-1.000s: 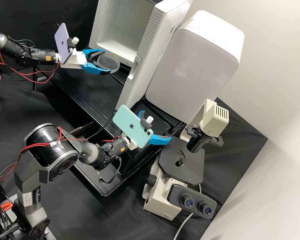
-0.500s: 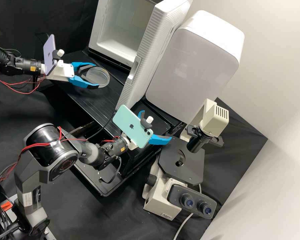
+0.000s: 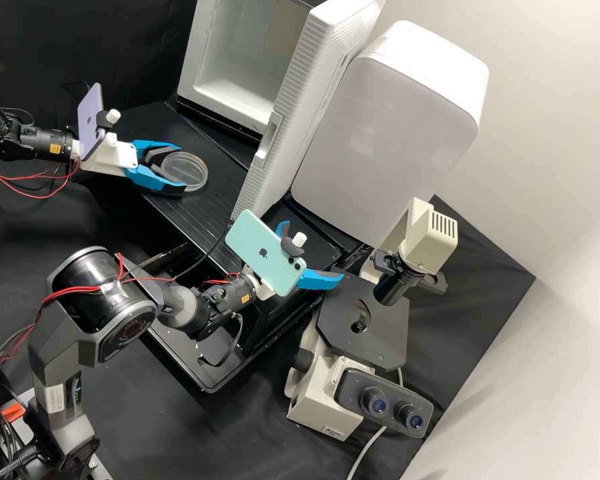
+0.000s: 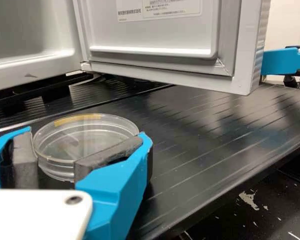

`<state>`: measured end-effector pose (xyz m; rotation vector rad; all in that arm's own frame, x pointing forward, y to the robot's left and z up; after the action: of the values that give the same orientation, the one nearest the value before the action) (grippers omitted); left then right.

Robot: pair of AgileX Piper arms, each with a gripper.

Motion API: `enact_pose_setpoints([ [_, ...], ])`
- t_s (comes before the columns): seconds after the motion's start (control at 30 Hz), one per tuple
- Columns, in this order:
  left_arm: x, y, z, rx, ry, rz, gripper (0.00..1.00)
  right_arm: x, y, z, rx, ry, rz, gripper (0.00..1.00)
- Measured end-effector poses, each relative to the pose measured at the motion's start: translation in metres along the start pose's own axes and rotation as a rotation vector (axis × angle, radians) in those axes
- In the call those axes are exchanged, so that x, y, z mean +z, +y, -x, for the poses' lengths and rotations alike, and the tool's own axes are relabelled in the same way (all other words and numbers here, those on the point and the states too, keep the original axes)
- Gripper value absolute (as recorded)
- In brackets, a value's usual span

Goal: Take the petri dish out of the incubator

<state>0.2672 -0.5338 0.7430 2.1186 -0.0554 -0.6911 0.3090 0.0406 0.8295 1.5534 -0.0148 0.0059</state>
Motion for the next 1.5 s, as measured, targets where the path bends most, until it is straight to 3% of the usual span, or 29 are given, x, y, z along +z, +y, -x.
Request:
enact_pose_setpoints([
  [0.23, 0.0, 0.002, 0.001, 0.008, -0.003, 0.031, 0.0, 0.0, 0.0, 0.0, 0.0, 0.0, 0.0, 1.0],
  [0.27, 0.0, 0.002, 0.001, 0.008, -0.003, 0.034, 1.0, 0.0, 0.0, 0.0, 0.0, 0.0, 0.0, 1.0],
  [0.73, 0.001, 0.001, 0.001, 0.007, -0.005, 0.1, 1.0, 0.0, 0.0, 0.0, 0.0, 0.0, 0.0, 1.0],
  [1.23, 0.007, 0.001, 0.0, 0.003, -0.029, 0.091, 1.0, 0.0, 0.0, 0.0, 0.0, 0.0, 0.0, 1.0],
  [1.33, 0.012, 0.003, 0.002, 0.035, -0.037, 0.032, 1.0, 0.0, 0.0, 0.0, 0.0, 0.0, 0.0, 1.0],
  [1.5, 0.026, 0.008, 0.011, 0.156, -0.06, -0.12, 1.0, 0.0, 0.0, 0.0, 0.0, 0.0, 0.0, 1.0],
])
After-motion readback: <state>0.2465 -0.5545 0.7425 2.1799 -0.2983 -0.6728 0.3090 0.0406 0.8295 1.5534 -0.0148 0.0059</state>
